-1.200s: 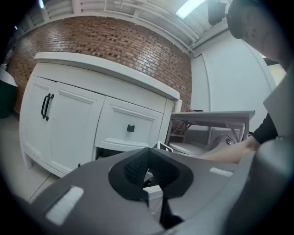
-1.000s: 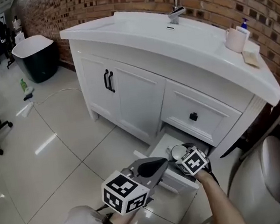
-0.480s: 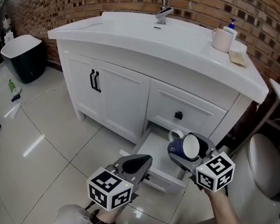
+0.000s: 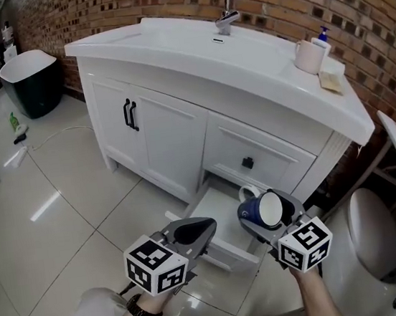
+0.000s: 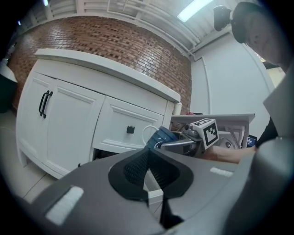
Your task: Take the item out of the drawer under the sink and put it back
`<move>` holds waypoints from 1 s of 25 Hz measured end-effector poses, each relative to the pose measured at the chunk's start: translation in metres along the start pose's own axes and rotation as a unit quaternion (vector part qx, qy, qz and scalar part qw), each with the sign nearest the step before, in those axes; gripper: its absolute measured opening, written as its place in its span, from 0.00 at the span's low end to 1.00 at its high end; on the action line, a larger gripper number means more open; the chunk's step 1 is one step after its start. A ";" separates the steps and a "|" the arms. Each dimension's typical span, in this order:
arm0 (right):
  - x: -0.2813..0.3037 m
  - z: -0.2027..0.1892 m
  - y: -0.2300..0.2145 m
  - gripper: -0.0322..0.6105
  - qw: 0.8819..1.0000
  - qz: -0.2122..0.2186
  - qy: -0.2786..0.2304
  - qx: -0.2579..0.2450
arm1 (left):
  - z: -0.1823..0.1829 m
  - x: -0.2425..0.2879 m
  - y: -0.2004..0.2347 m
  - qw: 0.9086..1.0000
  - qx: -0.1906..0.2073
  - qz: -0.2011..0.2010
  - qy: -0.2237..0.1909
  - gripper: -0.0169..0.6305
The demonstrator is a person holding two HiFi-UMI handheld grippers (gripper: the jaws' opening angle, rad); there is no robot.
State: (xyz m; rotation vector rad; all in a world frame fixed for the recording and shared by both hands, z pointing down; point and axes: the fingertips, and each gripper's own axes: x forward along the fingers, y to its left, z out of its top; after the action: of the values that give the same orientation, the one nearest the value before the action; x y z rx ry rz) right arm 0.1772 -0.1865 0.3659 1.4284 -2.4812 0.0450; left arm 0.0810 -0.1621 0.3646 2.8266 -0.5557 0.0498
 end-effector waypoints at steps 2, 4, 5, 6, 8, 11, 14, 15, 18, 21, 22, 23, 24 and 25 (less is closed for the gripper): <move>0.007 -0.007 0.000 0.70 1.000 0.002 0.014 0.000 | 0.002 0.000 -0.001 1.000 -0.013 -0.005 -0.007 0.06; 0.018 -0.021 -0.002 0.70 0.999 0.005 0.039 0.004 | 0.003 -0.001 -0.002 1.000 -0.016 -0.009 -0.011 0.06; 0.027 -0.031 -0.003 0.70 0.998 0.007 0.057 0.009 | 0.004 -0.001 -0.003 1.000 -0.017 -0.009 -0.011 0.06; 0.037 -0.043 -0.004 0.70 0.997 0.010 0.077 0.014 | 0.004 -0.002 -0.002 1.000 -0.017 -0.009 -0.010 0.06; 0.061 -0.072 -0.005 0.70 0.992 0.020 0.121 0.017 | 0.005 -0.004 -0.002 1.000 -0.020 -0.008 -0.010 0.06; 0.093 -0.116 -0.009 0.70 0.983 0.027 0.183 0.015 | 0.005 -0.006 0.003 1.000 -0.027 0.004 -0.008 0.06; 0.114 -0.141 -0.011 0.70 0.976 0.028 0.215 0.024 | 0.011 -0.009 0.010 0.999 -0.042 0.012 -0.015 0.06; 0.118 -0.148 -0.009 0.70 0.974 0.033 0.225 0.026 | 0.012 -0.010 0.012 0.999 -0.048 0.013 -0.018 0.06; 0.128 -0.169 -0.006 0.70 0.964 0.040 0.260 0.021 | 0.014 -0.014 0.015 0.998 -0.060 0.018 -0.022 0.06; 0.134 -0.175 -0.005 0.70 0.964 0.039 0.264 0.016 | 0.013 -0.016 0.020 0.997 -0.074 0.023 -0.025 0.05; 0.134 -0.175 -0.004 0.71 0.964 0.039 0.262 0.015 | 0.013 -0.016 0.020 0.996 -0.077 0.023 -0.026 0.05; 0.133 -0.173 -0.004 0.71 0.965 0.038 0.258 0.013 | 0.013 -0.017 0.021 0.996 -0.078 0.023 -0.026 0.05; 0.131 -0.170 -0.004 0.76 0.967 0.037 0.253 0.010 | 0.013 -0.017 0.021 0.996 -0.079 0.023 -0.027 0.05; 0.128 -0.165 -0.004 0.80 0.969 0.035 0.244 0.007 | 0.013 -0.017 0.021 0.996 -0.080 0.022 -0.027 0.05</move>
State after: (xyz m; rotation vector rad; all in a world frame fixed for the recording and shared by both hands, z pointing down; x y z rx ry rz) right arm 0.1568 -0.2700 0.5566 1.1611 -2.1219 0.3821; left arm 0.0571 -0.1779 0.3557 2.6668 -0.6058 -0.0608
